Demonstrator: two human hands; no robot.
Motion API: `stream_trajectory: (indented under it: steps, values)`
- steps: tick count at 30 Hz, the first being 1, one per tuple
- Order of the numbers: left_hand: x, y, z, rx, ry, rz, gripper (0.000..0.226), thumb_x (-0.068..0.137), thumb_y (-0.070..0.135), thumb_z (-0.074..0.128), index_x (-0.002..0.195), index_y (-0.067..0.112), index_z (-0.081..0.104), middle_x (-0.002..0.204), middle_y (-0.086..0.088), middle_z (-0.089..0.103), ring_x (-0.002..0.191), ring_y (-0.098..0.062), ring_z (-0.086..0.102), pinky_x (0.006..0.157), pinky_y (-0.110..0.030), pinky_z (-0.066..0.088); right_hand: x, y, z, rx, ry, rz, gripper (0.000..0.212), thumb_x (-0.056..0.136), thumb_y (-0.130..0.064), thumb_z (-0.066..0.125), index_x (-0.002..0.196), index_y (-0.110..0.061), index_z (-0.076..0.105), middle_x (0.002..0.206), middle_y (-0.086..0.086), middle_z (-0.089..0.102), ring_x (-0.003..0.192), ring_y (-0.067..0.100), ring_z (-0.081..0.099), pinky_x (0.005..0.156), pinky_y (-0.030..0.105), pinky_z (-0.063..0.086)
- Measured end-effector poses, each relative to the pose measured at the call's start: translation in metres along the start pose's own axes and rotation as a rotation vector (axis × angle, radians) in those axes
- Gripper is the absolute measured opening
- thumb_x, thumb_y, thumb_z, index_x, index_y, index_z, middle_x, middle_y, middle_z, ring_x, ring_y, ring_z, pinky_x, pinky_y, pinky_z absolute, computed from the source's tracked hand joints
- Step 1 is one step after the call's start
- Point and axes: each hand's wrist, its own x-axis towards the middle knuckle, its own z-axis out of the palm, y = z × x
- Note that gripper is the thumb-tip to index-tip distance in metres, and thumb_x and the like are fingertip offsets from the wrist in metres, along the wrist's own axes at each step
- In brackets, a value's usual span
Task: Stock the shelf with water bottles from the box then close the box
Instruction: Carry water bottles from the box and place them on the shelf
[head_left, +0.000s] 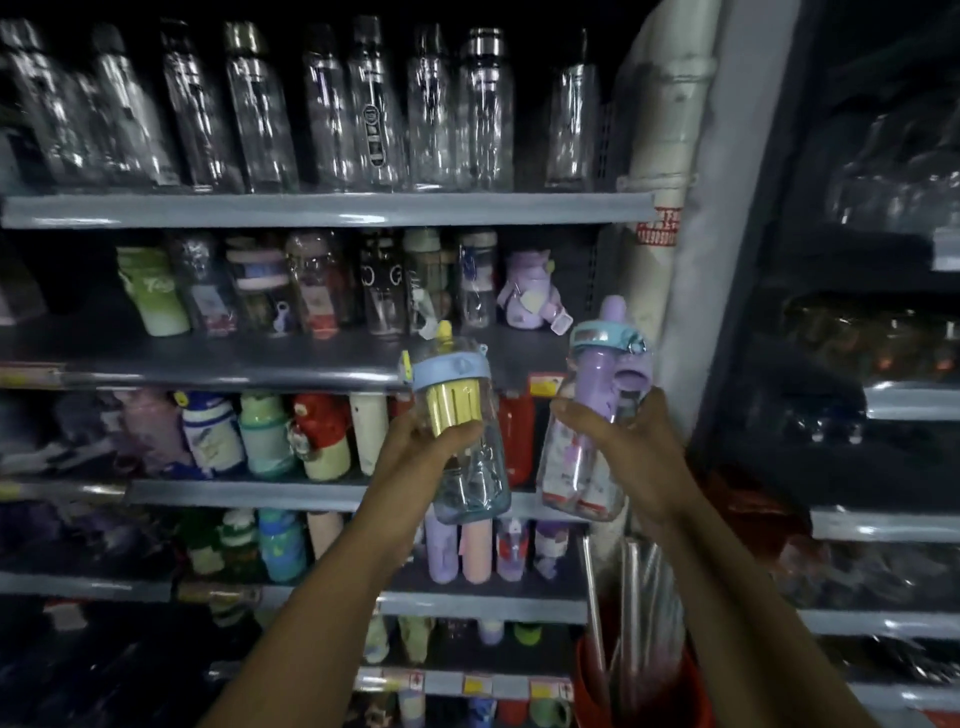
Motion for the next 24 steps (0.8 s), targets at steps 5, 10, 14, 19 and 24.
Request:
stream_trajectory:
  steps: [5,10,14,19,24]
  values:
    - [0.101,0.021,0.009,0.035,0.022,0.024,0.022,0.086,0.026,0.08,0.105,0.027,0.069,0.093,0.008,0.079,0.089,-0.012,0.076,0.082,-0.036,0.059,0.117,-0.007,0.031,0.003,-0.095,-0.002,0.048,0.073,-0.03,0.09,0.115,-0.018,0.068,0.103,0.005,0.077,0.09,0.02,0.076,0.077,0.041,0.064]
    - [0.19,0.032,0.01,0.139,-0.005,0.037,0.016,0.086,0.035,0.081,0.097,0.027,0.073,0.087,0.012,0.079,0.077,0.0,0.074,0.066,-0.018,0.055,0.198,-0.005,0.05,-0.063,-0.107,0.099,0.053,0.07,-0.048,0.088,0.103,-0.009,0.072,0.089,0.007,0.076,0.069,0.023,0.07,0.051,0.032,0.059]
    - [0.248,0.033,0.011,0.184,-0.081,0.082,0.024,0.083,0.033,0.084,0.102,0.03,0.071,0.093,0.013,0.077,0.076,0.008,0.071,0.069,-0.017,0.054,0.241,0.005,0.07,-0.062,-0.062,0.126,0.086,0.066,-0.061,0.086,0.126,-0.005,0.06,0.115,0.016,0.069,0.087,0.025,0.072,0.059,0.032,0.059]
    - [0.306,0.024,0.009,0.158,-0.144,0.089,0.025,0.079,0.027,0.088,0.101,0.023,0.076,0.098,0.006,0.08,0.098,-0.015,0.074,0.093,-0.037,0.058,0.265,0.011,0.088,0.056,-0.001,0.071,0.062,0.083,-0.033,0.078,0.122,0.007,0.052,0.1,0.019,0.068,0.073,0.022,0.073,0.056,0.031,0.057]
    - [0.342,0.018,0.015,0.192,-0.167,0.157,0.044,0.076,0.018,0.091,0.102,0.029,0.057,0.101,0.005,0.071,0.094,-0.013,0.07,0.084,-0.029,0.057,0.285,0.022,0.097,-0.013,0.077,-0.037,0.017,0.09,-0.002,0.068,0.102,0.008,0.062,0.074,0.011,0.067,0.059,0.012,0.068,0.054,0.026,0.055]
